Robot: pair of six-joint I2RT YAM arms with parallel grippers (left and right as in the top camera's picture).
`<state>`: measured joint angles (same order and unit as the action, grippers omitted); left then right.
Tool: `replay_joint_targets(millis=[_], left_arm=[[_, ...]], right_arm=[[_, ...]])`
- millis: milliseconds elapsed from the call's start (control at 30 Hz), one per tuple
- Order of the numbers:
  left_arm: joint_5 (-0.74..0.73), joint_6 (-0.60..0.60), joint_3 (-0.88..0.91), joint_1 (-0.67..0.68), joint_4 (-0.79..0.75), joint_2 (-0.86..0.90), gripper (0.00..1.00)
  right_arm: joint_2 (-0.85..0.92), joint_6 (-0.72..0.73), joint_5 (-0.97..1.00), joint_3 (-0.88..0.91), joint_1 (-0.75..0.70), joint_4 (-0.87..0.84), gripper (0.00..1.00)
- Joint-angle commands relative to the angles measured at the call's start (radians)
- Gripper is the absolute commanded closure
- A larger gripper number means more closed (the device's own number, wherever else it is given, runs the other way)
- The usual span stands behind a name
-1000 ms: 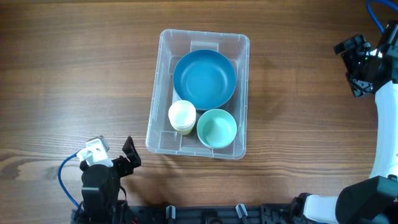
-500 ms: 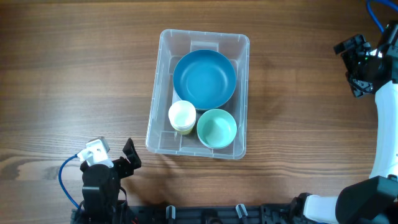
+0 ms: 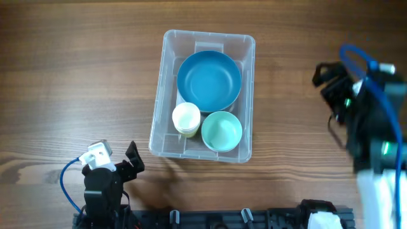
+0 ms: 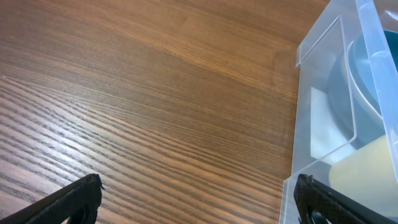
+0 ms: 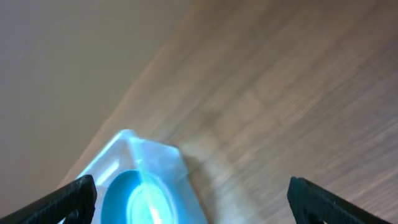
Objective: Pack container
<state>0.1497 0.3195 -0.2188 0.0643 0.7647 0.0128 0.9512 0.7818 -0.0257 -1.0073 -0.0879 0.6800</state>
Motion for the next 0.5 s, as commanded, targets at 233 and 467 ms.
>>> replay_joint_targets(millis=[233,467], left_arm=[[-0.011,0.002,0.006,-0.006,0.0,-0.01,0.0],[-0.011,0.002,0.006,-0.006,0.0,-0.01,0.0]], right_arm=[[-0.702,-0.425,0.037,0.63,0.019,-0.313,0.0],[-0.911,-0.53,-0.013,0.776,0.019,-0.241,0.0]])
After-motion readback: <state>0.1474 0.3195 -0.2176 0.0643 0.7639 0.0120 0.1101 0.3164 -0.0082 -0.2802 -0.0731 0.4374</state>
